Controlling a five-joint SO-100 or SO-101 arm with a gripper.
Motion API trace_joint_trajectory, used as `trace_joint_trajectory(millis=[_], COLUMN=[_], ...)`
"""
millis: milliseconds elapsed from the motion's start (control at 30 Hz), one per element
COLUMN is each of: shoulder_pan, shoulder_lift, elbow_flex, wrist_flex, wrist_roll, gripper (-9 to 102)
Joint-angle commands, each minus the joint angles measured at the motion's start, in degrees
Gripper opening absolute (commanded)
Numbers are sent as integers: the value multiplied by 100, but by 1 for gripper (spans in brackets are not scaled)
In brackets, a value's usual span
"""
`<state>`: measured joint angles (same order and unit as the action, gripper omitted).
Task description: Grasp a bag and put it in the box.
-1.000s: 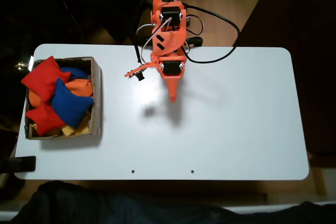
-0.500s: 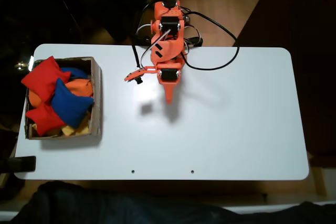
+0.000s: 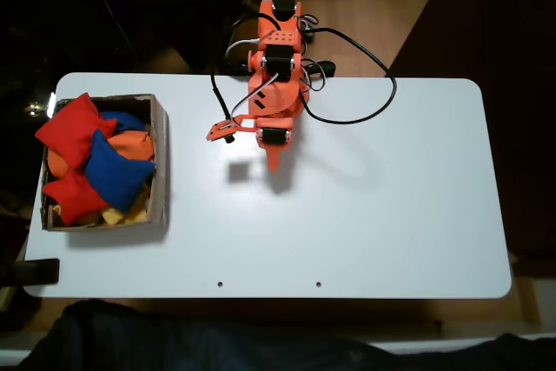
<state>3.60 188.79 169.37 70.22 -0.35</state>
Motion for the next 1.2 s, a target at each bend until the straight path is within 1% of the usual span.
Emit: trace_joint_trajectory(millis=[0, 233, 333, 1167], shoulder_pan=[70, 70, 44, -141], shoulder_lift=[9, 9, 9, 9], elbow_flex=[-18, -97, -149, -149], wrist_flex=[149, 466, 721, 721], wrist_roll=[88, 53, 53, -141], gripper=[0, 0, 0, 0])
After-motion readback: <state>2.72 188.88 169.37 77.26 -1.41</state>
